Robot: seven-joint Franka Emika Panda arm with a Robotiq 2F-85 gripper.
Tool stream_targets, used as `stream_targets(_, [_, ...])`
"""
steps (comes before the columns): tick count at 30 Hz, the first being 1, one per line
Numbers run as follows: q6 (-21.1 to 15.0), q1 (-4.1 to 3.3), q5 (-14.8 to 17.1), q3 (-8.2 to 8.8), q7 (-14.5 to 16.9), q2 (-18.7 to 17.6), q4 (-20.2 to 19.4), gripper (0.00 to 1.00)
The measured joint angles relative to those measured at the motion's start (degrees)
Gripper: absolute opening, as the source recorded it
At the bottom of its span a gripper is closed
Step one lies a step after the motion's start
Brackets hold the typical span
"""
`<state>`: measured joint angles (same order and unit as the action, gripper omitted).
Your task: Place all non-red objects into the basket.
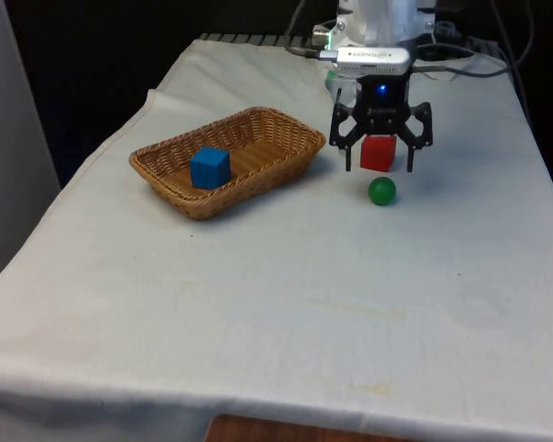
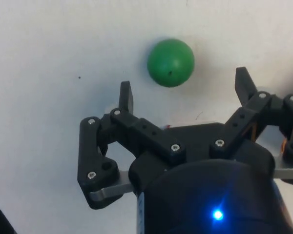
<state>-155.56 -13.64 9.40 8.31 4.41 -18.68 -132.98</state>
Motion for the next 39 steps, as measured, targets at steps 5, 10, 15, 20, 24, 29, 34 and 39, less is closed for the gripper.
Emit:
stream_targets(5, [-0.1, 0.06, 0.2, 0.0, 0.3, -0.6, 0.0, 1.0])
stream_targets(10, [-0.8, 0.06, 0.2, -0.06, 0.3, -2.0, 0.3, 1.0])
stream_targets(15, [-0.9, 0.06, 0.3, -0.06, 0.3, -3.0, 1.0, 1.0])
stream_targets(20, [-0.9, 0.06, 0.5, -0.06, 0.3, -4.4, 2.1, 1.0])
stream_targets(24, [-0.9, 0.06, 0.6, -0.11, 0.3, -5.4, 2.8, 1.0])
stream_targets(29, [-0.9, 0.06, 0.7, -0.17, 0.3, -6.4, 3.3, 1.0])
stream_targets(34, [-0.9, 0.06, 0.9, -0.23, 0.3, -6.7, 3.3, 1.0])
stream_targets(39, [-0.9, 0.06, 1.0, -0.34, 0.3, -6.9, 3.3, 0.35])
